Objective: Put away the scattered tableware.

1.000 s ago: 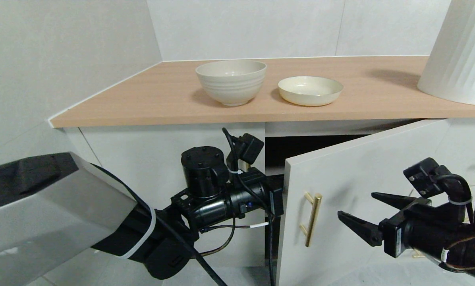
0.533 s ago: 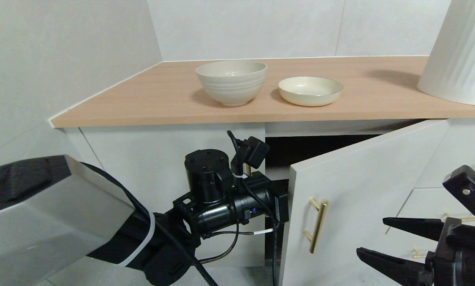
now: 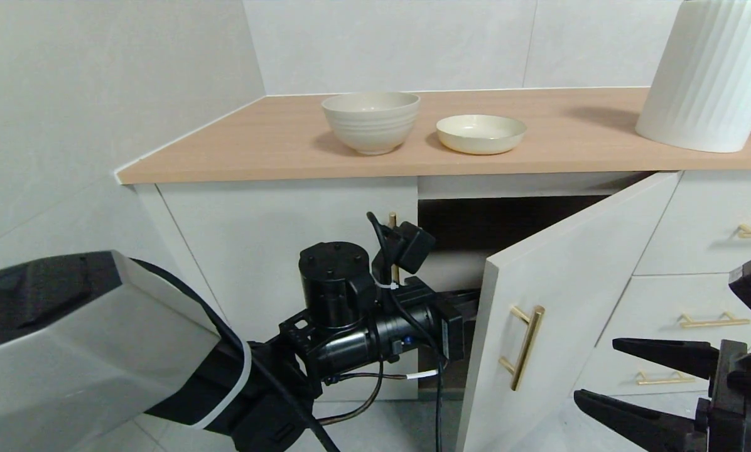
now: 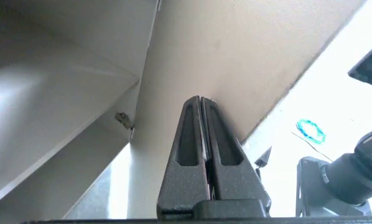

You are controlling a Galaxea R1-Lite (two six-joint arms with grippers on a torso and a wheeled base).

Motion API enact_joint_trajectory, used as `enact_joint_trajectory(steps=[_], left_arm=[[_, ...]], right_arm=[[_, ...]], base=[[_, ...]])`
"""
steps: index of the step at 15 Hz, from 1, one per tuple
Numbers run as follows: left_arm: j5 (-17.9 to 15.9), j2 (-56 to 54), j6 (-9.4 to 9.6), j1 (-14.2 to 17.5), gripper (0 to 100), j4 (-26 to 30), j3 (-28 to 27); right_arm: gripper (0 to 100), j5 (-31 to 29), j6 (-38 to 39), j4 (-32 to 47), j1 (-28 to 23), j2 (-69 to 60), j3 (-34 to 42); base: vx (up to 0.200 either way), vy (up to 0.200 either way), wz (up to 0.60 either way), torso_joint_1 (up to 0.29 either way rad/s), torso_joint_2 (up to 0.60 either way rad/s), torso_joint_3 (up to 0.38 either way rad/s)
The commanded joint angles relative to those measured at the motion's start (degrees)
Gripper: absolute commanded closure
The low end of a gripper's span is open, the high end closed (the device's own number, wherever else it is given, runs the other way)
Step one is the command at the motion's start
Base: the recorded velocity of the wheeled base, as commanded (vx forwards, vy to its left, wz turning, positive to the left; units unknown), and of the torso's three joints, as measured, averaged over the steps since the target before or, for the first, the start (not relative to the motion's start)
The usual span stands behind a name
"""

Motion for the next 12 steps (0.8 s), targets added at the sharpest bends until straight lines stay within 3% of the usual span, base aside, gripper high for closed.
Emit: enact_joint_trajectory(steps=[1,7,8,10,12], left_arm=[[0.0,1.2,-0.01,-0.1,100,-0.1,-0.6],[0.0,2.7,-0.1,-0.1,100,-0.4,-1.8],[0.0,2.7,-0.27,-0.1,100,-0.4,-1.8],[-0.1,2.8,-2.82,-0.1,100,-0.4,-1.9],[-0.1,3.1,-3.0,-0.2,100,-0.5,-1.9]], right_arm=[[0,0.0,0.0,0.0,0.0,0.2,0.1],[0,0.1,-0.1,0.0,0.1,1.1,0.1],[0,0.1,-0.1,0.0,0.1,1.1,0.2],[0,0.1,-0.1,0.0,0.1,1.5,0.3],[0,0.1,-0.2,0.0,0.1,1.3,0.3]], base=[[0.0,0.0,0.0,0.0,0.0,0.0],[0.0,0.0,0.0,0.0,0.0,0.0],[-0.2,0.0,0.0,0.002,0.0,0.002],[-0.2,0.0,0.0,0.01,0.0,0.002],[-0.2,0.0,0.0,0.0,0.01,0.0]])
